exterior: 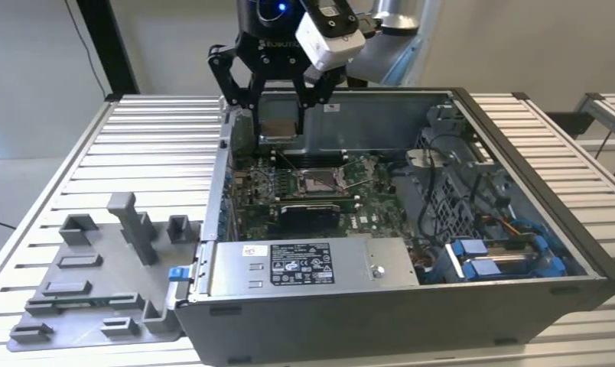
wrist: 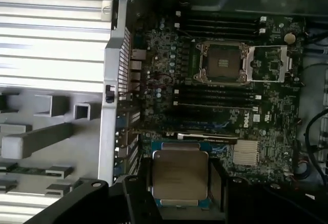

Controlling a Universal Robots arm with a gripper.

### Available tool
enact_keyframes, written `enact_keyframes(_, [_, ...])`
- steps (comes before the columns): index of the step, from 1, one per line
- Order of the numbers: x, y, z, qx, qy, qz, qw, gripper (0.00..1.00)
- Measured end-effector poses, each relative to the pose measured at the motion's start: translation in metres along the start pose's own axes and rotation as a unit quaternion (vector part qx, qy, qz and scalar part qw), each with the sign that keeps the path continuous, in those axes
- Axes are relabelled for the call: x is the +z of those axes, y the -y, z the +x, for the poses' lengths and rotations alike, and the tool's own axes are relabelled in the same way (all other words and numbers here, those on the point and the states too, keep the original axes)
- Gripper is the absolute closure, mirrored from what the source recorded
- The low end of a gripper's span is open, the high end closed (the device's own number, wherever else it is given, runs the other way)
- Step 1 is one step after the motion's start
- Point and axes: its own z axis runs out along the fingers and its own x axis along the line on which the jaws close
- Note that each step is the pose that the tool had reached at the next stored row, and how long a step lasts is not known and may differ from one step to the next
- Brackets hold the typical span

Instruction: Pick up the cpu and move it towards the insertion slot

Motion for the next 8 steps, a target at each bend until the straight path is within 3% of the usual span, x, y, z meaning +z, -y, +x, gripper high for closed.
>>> enact_keyframes(8, [-0.0003,-0.0018,-0.0247,0.000,0.0000,0.0000,1.00000,1.00])
